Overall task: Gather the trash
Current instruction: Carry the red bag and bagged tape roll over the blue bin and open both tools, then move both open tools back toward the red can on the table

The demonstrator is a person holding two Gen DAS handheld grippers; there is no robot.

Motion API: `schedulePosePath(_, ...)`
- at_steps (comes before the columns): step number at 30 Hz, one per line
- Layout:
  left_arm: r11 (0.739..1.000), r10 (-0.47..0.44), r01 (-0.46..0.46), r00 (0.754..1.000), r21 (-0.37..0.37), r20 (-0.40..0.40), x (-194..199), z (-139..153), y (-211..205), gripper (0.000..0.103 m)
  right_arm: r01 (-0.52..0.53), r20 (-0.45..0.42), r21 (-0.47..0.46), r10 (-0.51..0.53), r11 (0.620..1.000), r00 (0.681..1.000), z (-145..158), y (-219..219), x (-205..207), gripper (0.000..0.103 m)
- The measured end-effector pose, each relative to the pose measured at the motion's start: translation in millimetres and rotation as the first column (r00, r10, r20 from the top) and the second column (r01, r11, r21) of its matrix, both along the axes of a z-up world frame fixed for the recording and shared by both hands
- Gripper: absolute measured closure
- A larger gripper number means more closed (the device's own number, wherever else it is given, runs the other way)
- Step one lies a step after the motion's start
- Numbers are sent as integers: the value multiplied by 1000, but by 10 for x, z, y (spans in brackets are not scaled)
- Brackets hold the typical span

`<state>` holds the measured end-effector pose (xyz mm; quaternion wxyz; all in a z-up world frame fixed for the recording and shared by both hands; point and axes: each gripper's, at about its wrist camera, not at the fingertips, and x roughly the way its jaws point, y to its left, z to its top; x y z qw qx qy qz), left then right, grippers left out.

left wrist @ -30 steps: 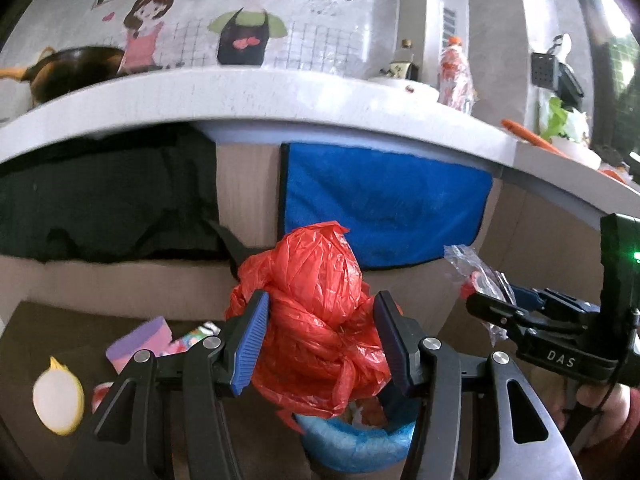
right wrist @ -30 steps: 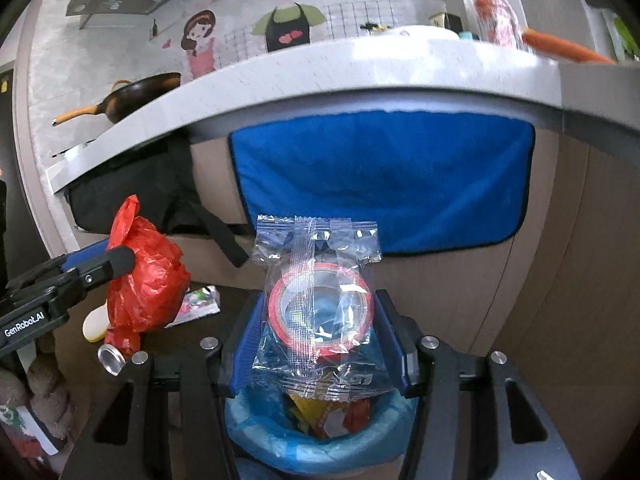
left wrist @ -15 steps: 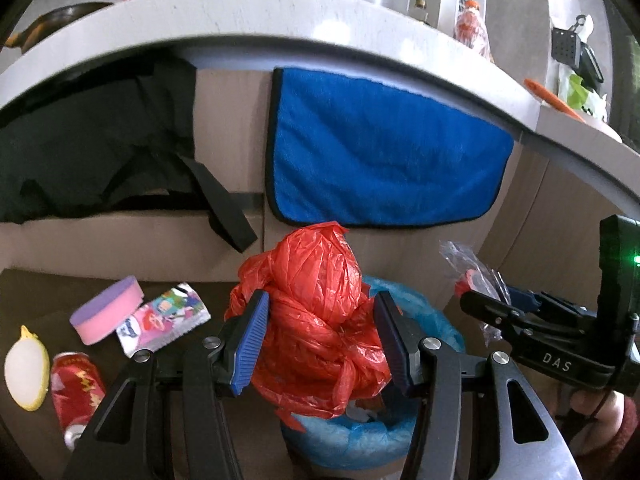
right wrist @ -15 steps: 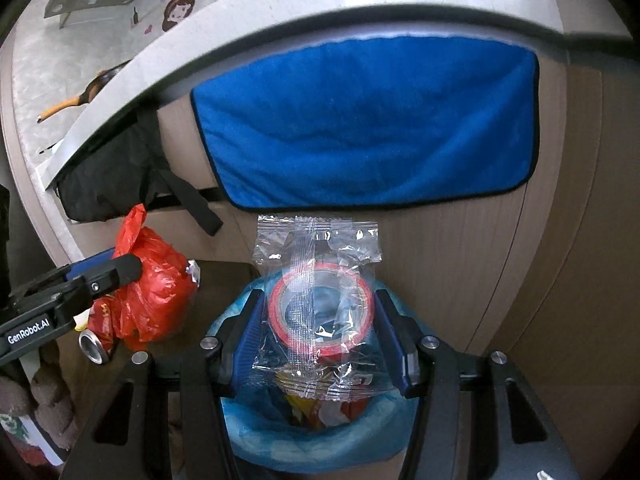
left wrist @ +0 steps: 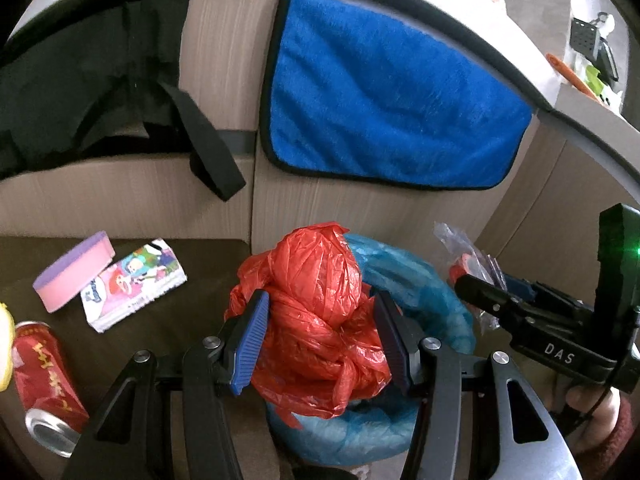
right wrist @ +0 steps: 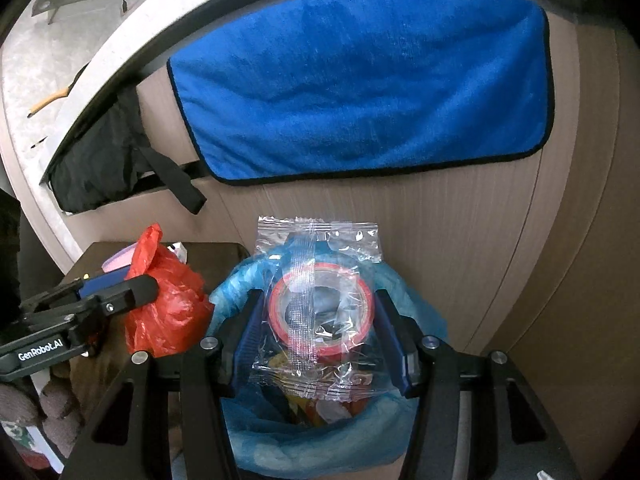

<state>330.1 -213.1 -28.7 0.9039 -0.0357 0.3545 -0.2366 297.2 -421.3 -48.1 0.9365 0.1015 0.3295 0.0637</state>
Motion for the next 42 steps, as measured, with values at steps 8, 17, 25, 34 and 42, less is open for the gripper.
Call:
schedulePosePath(8, 998, -36, 32, 996, -55, -80, 166, -169, 44, 47, -3, -18, 5, 3, 1000, 1000, -49, 8, 56, 44)
schedulePosePath(17, 976, -47, 28, 995, -218, -84, 219, 12, 417, 15, 16, 6, -41, -16, 999, 1000, 61, 102, -74, 25)
schedulePosePath(25, 982, 58, -56, 998, -182, 6, 50, 343, 1158, 9, 12, 62, -80, -7, 997, 998, 354, 352, -289, 25)
schedulePosePath(34, 962, 253, -252, 967, -107, -8, -236, 336, 2493, 9, -95, 108, -77, 103, 993, 989, 565, 1103, -373, 25)
schedulePosePath(42, 913, 349, -372, 925, -167, -151, -379, -52, 3388, 10, -241, 43, -92, 246, 966, 968, 432, 2038, -186, 25)
